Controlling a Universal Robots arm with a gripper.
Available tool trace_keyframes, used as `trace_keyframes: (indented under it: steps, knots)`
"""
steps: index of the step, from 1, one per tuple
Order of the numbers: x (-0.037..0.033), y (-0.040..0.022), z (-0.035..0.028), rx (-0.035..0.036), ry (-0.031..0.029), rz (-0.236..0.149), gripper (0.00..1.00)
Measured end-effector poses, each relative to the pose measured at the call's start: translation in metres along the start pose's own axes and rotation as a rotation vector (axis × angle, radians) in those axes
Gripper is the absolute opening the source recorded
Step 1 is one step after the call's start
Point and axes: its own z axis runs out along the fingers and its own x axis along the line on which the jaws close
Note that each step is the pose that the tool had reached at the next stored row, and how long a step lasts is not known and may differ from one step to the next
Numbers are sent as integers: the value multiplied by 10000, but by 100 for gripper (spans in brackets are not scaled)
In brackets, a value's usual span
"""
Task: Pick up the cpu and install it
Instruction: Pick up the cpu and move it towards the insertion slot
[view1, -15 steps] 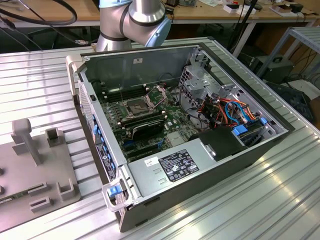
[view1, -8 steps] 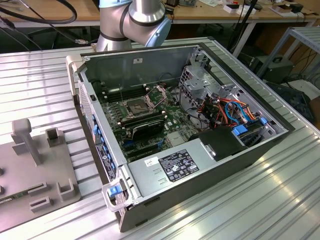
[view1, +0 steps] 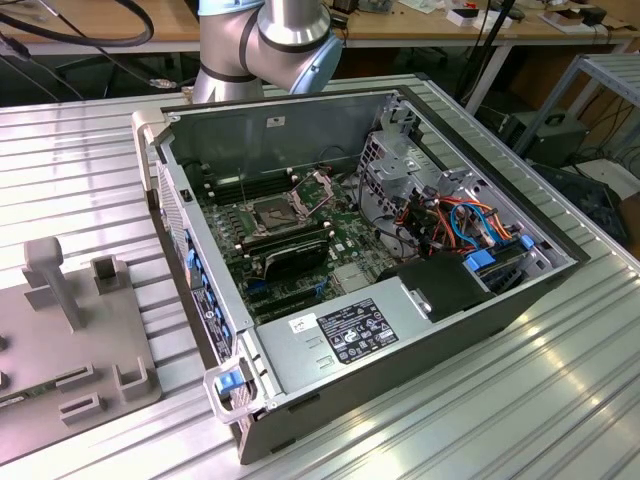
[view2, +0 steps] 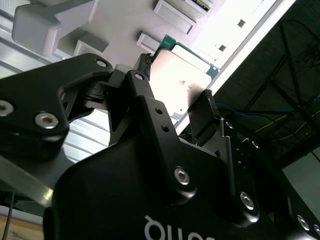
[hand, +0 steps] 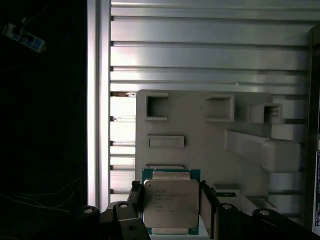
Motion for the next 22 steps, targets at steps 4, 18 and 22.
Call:
trace_keyframes:
  steps: [4, 18, 22]
  knots:
    - [0, -1, -25, 0, 0, 0, 55]
    - [-1, -1, -87, 0, 0, -1, 55]
    - [-1, -1, -93, 0, 0, 0, 55]
